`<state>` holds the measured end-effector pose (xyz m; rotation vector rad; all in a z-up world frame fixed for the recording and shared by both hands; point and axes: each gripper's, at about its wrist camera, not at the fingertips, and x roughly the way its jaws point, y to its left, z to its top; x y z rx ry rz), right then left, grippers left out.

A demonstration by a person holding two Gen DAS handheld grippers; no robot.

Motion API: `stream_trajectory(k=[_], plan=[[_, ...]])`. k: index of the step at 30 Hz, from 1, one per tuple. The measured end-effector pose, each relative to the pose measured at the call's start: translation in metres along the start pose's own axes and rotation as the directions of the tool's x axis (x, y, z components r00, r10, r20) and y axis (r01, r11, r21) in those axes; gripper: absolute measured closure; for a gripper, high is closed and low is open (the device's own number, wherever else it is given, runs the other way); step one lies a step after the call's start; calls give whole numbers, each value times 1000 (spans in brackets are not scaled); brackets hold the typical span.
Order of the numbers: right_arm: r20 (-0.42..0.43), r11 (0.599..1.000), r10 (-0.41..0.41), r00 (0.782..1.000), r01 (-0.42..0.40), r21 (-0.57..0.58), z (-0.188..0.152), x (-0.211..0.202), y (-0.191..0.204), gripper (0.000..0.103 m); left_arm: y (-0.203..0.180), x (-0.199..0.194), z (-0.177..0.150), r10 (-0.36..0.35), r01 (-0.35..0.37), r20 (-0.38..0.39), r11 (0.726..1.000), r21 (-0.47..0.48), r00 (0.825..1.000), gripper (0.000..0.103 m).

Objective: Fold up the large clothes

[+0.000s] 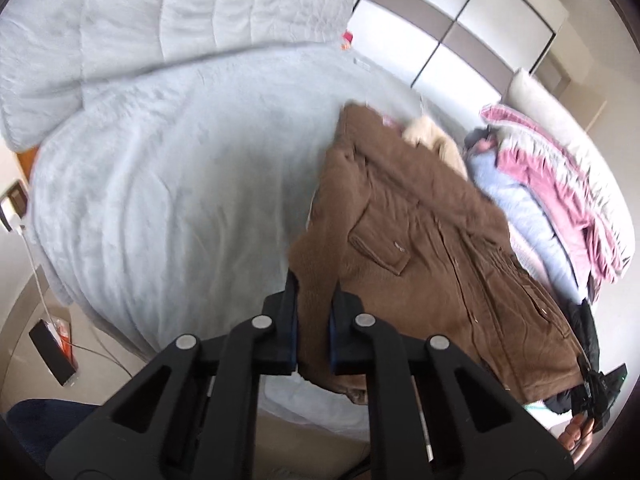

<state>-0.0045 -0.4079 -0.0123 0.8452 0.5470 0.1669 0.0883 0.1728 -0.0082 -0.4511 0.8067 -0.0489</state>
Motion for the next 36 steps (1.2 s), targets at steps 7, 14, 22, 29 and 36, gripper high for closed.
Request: stream_trajectory(k=[7, 14, 22, 29, 36], plan=[[54, 992, 88, 995, -82, -99, -2, -63, 50, 93, -1, -86, -3, -99, 99, 109, 995, 6, 989, 91], [93, 984, 144, 985, -132, -122, -17, -117, 72, 93, 0, -131, -33, -110, 107, 145, 994, 31, 983, 91], [4, 997, 76, 997, -77, 27, -36, -63, 17, 93, 16, -69, -40, -32, 32, 27, 999, -18, 999, 90], [-19, 998, 38, 999, -37, 54, -18, -36, 6, 93, 3, -46, -23, -9, 9, 22, 1000, -15, 1000, 90], [-49, 992, 64, 997, -58, 109, 15, 10, -7, 93, -9, -6, 18, -16, 16, -20, 1000, -26, 1000, 90]])
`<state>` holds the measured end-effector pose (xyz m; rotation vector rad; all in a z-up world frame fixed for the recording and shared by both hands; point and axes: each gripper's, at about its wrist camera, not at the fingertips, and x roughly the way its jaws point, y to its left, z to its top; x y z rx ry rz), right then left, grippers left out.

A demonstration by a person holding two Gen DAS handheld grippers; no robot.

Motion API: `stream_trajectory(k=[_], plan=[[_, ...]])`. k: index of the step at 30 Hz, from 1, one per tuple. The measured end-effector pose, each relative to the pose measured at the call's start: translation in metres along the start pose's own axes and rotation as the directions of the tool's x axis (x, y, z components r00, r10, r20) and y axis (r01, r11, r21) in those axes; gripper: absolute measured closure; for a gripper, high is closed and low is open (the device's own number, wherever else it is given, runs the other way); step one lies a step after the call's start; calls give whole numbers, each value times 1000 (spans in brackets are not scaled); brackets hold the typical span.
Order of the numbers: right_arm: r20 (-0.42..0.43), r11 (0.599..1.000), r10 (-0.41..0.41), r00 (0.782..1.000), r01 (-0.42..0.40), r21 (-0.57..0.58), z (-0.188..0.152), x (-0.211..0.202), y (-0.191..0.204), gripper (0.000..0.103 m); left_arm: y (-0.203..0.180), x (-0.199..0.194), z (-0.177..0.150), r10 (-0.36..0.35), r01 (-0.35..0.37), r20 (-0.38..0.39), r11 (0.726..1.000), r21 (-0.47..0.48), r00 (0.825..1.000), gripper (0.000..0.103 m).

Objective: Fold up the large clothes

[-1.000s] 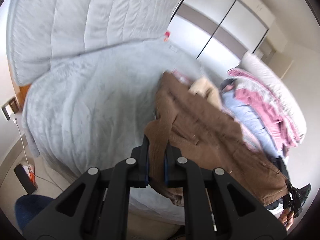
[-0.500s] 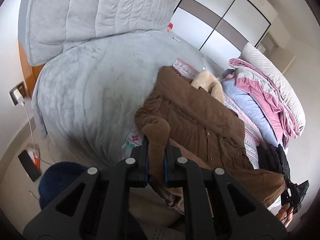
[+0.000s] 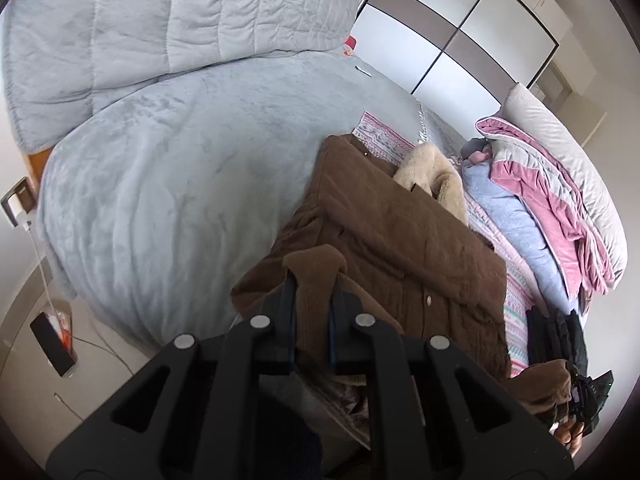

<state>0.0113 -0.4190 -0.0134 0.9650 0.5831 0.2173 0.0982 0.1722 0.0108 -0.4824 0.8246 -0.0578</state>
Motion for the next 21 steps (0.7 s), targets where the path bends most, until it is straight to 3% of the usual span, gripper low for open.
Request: stream_trajectory(k=[7, 12, 14, 15, 18, 20, 21], plan=[[-2, 997, -13, 1000, 13, -72, 109, 78, 42, 93, -51, 58, 101, -18, 18, 21, 1000, 3, 1000, 90], [-15, 998, -43, 999, 42, -43, 210, 180, 53, 92, -110, 147, 198, 26, -27, 33, 1000, 6, 999, 90], [-11, 998, -59, 998, 59, -27, 242, 219, 52, 92, -126, 187, 228, 69, -68, 30, 998, -12, 997, 89], [-13, 996, -83, 996, 83, -27, 259, 243, 50, 92, -141, 222, 245, 114, -115, 14, 993, 27, 993, 88], [-13, 975, -217, 976, 218, 51, 296, 316, 20, 86, -152, 302, 259, 203, -200, -24, 976, 83, 979, 80], [-83, 929, -360, 929, 365, 53, 303, 373, -17, 79, -148, 362, 251, 238, -217, -124, 963, 159, 963, 66], [-158, 897, -432, 888, 441, 26, 300, 396, -34, 70, -143, 377, 249, 229, -203, -159, 965, 165, 960, 65]])
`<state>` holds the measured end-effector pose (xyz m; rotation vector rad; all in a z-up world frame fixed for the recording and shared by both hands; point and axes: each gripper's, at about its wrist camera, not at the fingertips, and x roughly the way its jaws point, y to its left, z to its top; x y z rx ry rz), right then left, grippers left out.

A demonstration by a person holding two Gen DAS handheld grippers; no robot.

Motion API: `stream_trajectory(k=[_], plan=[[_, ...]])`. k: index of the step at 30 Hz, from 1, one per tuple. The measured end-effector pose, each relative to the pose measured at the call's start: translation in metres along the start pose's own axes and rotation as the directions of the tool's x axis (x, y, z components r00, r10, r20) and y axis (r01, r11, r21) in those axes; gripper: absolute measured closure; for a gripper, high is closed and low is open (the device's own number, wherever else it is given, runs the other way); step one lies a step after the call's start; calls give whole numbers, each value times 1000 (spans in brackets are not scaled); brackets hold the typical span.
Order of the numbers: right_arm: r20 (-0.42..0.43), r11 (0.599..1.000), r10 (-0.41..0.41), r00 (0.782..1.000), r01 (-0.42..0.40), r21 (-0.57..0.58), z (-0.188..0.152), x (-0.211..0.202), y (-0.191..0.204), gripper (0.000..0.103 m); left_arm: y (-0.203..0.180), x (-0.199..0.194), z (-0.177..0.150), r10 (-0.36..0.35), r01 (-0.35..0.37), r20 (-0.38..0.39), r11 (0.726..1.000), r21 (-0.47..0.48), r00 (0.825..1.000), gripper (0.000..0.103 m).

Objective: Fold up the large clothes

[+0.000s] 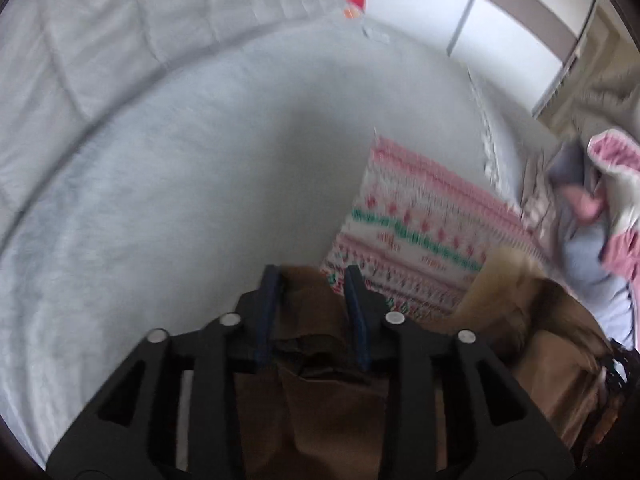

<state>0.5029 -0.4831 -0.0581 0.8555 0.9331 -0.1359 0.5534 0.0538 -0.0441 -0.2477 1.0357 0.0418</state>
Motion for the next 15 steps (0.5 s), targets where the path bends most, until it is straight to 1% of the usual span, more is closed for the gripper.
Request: stream_trajectory(k=[1, 2, 3, 4, 5, 6, 7, 8, 9, 10, 11, 12, 13, 14, 15], plan=[[-43, 998, -54, 998, 54, -13, -2, 17, -6, 67, 7, 13, -1, -23, 22, -27, 1000, -14, 999, 65], [-60, 996, -89, 994, 88, -22, -3, 28, -16, 66, 14, 18, -2, -47, 45, -36, 998, -36, 998, 60], [-49, 995, -94, 994, 93, -27, -3, 28, -23, 65, 25, 21, -2, -77, 75, -40, 995, -67, 996, 56], [-22, 995, -93, 995, 92, -37, -2, 23, -31, 64, 37, 18, -2, -104, 101, -30, 990, -95, 994, 47], [1, 994, -94, 996, 94, -49, -1, 16, -36, 59, 44, 13, -1, -115, 113, -12, 988, -109, 993, 42], [35, 992, -102, 994, 104, -74, 0, 7, -40, 50, 56, 5, 0, -126, 127, 20, 984, -126, 992, 41], [91, 984, -113, 989, 124, -125, 1, -4, -41, 46, 66, -1, -1, -137, 143, 50, 980, -138, 989, 38], [127, 975, -118, 985, 139, -172, 1, -10, -37, 41, 70, -4, 0, -143, 152, 71, 978, -144, 987, 37], [142, 967, -120, 983, 148, -209, 2, -12, -31, 39, 71, -3, 2, -148, 159, 81, 977, -146, 986, 37], [140, 953, -118, 983, 152, -261, 1, -10, -26, 38, 69, 0, 1, -160, 169, 71, 976, -137, 985, 36], [120, 945, -109, 987, 140, -294, 0, -4, -20, 38, 65, 5, 0, -182, 186, 47, 975, -121, 982, 36], [74, 937, -91, 993, 111, -333, 1, 9, -13, 38, 55, 13, -2, -212, 213, 15, 973, -95, 977, 36], [36, 929, -90, 995, 97, -358, 0, 24, -6, 38, 44, 21, -6, -221, 220, -12, 974, -59, 975, 35], [14, 921, -101, 995, 99, -377, -7, 32, 0, 38, 34, 31, -7, -197, 196, -30, 980, -22, 980, 35], [-4, 907, -133, 991, 120, -404, -9, 47, 4, 38, 24, 39, -9, -140, 141, -39, 990, 16, 989, 35]])
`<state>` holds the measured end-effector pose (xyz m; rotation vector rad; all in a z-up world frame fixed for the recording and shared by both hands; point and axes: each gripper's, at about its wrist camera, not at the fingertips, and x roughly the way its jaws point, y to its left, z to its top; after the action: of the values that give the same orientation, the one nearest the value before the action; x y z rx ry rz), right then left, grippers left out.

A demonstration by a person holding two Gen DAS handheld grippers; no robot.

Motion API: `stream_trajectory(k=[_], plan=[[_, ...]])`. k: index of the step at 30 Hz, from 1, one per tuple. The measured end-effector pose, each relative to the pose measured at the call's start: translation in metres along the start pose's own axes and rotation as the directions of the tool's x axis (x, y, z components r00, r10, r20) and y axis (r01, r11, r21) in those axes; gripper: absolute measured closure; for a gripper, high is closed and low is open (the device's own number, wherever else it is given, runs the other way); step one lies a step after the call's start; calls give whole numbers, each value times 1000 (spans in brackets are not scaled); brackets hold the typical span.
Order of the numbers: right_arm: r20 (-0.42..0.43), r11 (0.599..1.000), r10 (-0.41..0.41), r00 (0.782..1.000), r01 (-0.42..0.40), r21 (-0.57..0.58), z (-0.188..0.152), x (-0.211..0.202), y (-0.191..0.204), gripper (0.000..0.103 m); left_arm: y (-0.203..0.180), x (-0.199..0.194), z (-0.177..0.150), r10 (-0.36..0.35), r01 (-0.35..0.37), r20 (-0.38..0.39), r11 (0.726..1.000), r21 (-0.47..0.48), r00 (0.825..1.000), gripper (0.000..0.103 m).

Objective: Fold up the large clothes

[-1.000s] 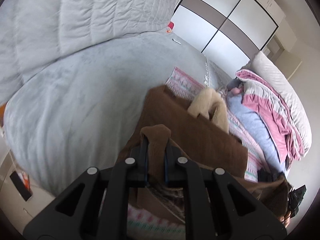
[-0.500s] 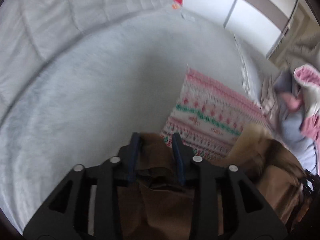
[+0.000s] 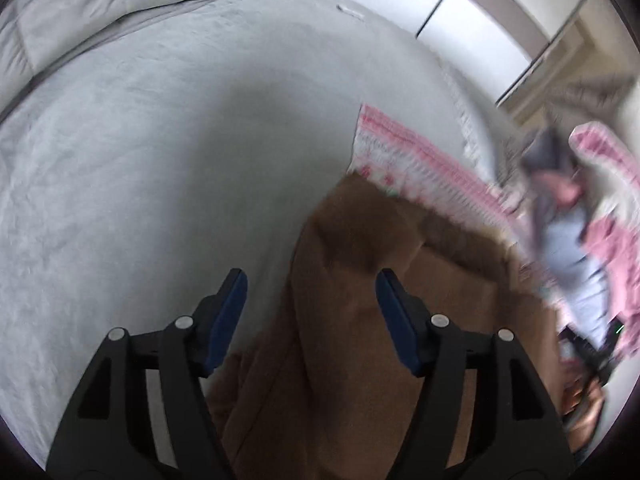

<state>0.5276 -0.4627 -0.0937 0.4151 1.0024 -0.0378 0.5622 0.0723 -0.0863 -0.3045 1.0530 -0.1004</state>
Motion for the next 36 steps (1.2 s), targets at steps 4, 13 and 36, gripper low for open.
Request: stream_trajectory(k=[4, 13, 36], plan=[[-24, 995, -78, 997, 76, -63, -2, 41, 15, 50, -26, 22, -6, 74, -73, -1, 990, 121, 997, 92], [326, 999, -19, 945, 33, -35, 19, -67, 21, 94, -15, -53, 22, 13, -10, 252, 1000, -13, 968, 97], [167, 951, -306, 937, 309, 8, 16, 13, 31, 47, 23, 9, 15, 47, -20, 132, 980, -197, 990, 73]])
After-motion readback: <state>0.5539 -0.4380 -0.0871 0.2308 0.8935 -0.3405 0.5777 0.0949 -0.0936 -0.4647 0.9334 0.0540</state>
